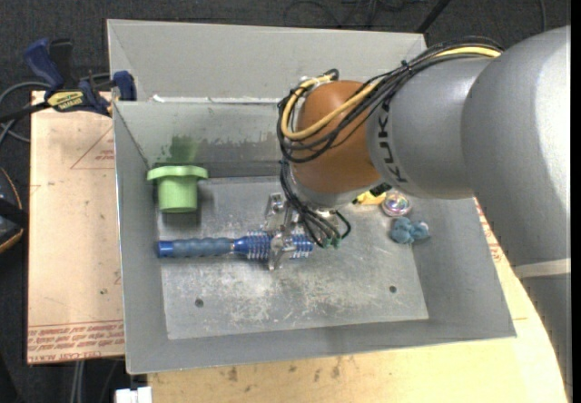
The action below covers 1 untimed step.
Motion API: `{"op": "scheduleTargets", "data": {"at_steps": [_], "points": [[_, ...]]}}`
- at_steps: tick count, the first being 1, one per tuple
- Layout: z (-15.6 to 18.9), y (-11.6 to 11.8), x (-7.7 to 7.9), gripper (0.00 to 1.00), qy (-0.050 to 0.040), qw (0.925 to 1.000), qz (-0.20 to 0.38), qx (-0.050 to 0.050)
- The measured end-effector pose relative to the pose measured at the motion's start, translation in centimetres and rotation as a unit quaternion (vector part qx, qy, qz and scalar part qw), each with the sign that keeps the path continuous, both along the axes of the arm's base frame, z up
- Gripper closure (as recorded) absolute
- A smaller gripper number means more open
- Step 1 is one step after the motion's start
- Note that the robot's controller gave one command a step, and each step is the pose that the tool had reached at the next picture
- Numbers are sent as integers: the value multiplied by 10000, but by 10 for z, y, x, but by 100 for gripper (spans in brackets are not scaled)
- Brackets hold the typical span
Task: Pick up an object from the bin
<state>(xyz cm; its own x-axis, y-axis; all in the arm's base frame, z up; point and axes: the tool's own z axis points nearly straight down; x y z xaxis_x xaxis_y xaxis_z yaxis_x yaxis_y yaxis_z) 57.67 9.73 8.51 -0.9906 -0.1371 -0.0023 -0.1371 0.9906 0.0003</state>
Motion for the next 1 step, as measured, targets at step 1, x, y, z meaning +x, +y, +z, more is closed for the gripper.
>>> {"op": "scheduleTargets", "data": {"at_steps": [1], "points": [[85, 1, 2, 100, -32, 10000, -2, 5]]}}
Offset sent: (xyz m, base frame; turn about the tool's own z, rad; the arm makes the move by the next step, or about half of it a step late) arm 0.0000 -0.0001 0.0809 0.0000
